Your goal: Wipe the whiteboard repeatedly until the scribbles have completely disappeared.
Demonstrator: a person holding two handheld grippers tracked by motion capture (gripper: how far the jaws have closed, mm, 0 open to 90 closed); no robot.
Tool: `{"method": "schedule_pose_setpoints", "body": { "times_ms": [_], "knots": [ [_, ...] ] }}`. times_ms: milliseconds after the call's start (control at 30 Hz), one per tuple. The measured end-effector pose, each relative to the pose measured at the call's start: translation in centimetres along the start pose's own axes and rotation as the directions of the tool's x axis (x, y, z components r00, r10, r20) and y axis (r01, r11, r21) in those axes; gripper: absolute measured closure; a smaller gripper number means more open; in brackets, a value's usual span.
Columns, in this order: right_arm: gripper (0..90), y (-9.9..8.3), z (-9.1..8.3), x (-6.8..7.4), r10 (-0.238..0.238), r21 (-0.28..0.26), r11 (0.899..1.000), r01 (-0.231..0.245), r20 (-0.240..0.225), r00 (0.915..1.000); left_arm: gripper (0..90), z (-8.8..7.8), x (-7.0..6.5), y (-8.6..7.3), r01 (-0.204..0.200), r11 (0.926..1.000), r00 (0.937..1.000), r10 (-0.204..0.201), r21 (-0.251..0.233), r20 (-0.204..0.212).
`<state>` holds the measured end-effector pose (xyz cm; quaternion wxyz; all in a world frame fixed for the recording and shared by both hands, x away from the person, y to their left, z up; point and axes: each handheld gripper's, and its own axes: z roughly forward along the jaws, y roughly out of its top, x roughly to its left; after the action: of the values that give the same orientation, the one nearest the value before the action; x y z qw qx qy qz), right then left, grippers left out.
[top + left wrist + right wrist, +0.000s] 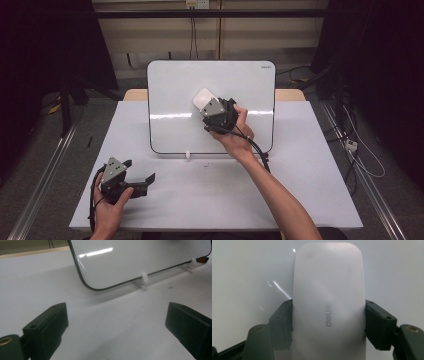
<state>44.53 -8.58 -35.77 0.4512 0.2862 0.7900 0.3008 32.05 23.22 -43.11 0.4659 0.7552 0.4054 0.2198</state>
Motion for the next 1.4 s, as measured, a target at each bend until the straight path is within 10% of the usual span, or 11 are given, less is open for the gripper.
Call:
{"method": "schedule_pose_setpoints", "body": {
  "times_ms": [500,1400],
  "knots": [
    [31.7,0.5,0.2,-0.9,0.032,-0.003,0.999,-0.032,0.026,0.9992,4.6,0.1,-0.2,0.0,0.002,1.0,1.0,-0.002,-0.001,0.002],
    [31.7,-1.3,-0.4,8.0,-0.13,-0.008,0.992,0.13,-0.104,0.9861,4.6,0.4,-0.2,0.0,0.002,0.9999,1.0,-0.002,0.013,0.001]
  ]
}}
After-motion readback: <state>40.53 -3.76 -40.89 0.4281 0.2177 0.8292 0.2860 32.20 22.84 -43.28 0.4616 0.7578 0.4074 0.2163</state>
